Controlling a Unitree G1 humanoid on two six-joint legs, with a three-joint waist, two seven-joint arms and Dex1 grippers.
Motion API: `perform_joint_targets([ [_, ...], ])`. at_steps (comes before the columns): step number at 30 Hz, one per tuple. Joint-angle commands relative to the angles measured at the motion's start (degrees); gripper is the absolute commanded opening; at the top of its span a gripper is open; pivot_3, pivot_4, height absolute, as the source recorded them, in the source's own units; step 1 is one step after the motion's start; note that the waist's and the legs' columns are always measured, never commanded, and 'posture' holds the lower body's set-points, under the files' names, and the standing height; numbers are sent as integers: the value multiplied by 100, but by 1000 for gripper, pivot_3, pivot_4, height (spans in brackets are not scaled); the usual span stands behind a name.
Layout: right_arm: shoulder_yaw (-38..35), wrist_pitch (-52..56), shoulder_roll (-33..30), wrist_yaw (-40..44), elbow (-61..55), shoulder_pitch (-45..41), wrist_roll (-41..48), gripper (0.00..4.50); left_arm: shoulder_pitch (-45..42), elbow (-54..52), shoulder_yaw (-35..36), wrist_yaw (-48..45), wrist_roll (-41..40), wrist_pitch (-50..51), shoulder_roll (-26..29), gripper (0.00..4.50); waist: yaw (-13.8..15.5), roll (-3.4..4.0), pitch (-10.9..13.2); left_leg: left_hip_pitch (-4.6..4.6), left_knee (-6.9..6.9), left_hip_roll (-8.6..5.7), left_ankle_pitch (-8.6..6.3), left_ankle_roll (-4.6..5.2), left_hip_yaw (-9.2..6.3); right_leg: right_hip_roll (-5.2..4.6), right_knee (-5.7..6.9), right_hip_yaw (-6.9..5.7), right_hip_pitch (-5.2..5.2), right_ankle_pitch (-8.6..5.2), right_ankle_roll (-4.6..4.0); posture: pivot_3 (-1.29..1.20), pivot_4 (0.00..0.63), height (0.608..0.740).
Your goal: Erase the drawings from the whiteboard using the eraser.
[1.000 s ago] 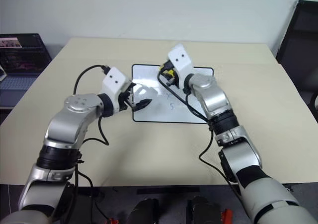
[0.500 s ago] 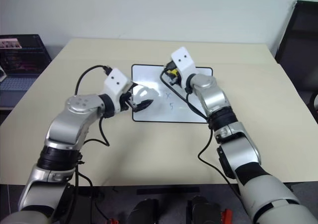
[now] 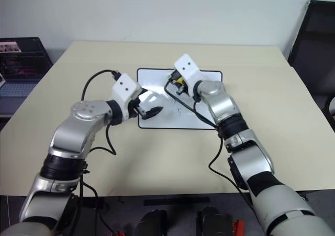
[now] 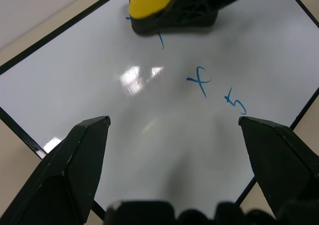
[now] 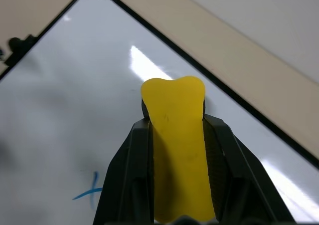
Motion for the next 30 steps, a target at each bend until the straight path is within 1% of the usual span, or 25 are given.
perform_joint_targets([
  [1, -55, -307, 33, -129, 45, -257, -136, 997, -11, -273, 56, 16, 0, -16, 5, 4500, 0, 0, 0, 0, 0, 0, 0, 0, 0, 0, 0, 1, -1, 0, 0, 0, 150, 740],
  [6, 159, -353, 141, 76, 197, -183, -336, 997, 32, -329, 50, 31, 0, 2, -15, 4500, -4, 0, 0, 0, -1, 1, 0, 0, 0, 0, 1, 2, -1, 0, 0, 0, 150, 740],
  [12, 399, -266, 125, 462, 130, -35, -518, 997, 61, -378, 47, 47, 0, 40, -29, 4500, -6, 0, 0, 5, 0, 1, 0, 0, 1, 1, 10, 3, -1, 0, -1, 0, 150, 740],
  [16, 186, -573, 137, -127, 298, -206, -602, 997, 98, -399, 53, 49, -15, 61, -35, 4500, -5, 0, 0, 8, 2, 0, 0, 0, 1, 1, 17, 5, -1, 0, -1, 0, 150, 740],
  [22, 251, -540, 82, -40, 427, -189, -680, 997, 112, -380, 40, 32, -9, 56, -36, 4500, -5, 0, 0, 10, 2, -1, 1, -1, 2, 1, 20, 5, -1, -1, -1, 0, 150, 740],
  [26, 310, -291, -102, 236, 157, 112, -738, 997, 116, -357, 31, 23, -6, 39, -43, 4500, 6, 0, 0, 11, 2, -1, 1, -1, 2, 1, 20, 4, 0, -1, -1, 0, 150, 740],
  [30, 336, -49, -356, 381, -409, 526, -785, 997, 128, -353, 7, 4, -15, 38, -63, 4500, 38, -2, -1, 13, 4, -3, 1, -1, 0, 1, 20, 3, 5, -1, -1, 0, 150, 740],
])
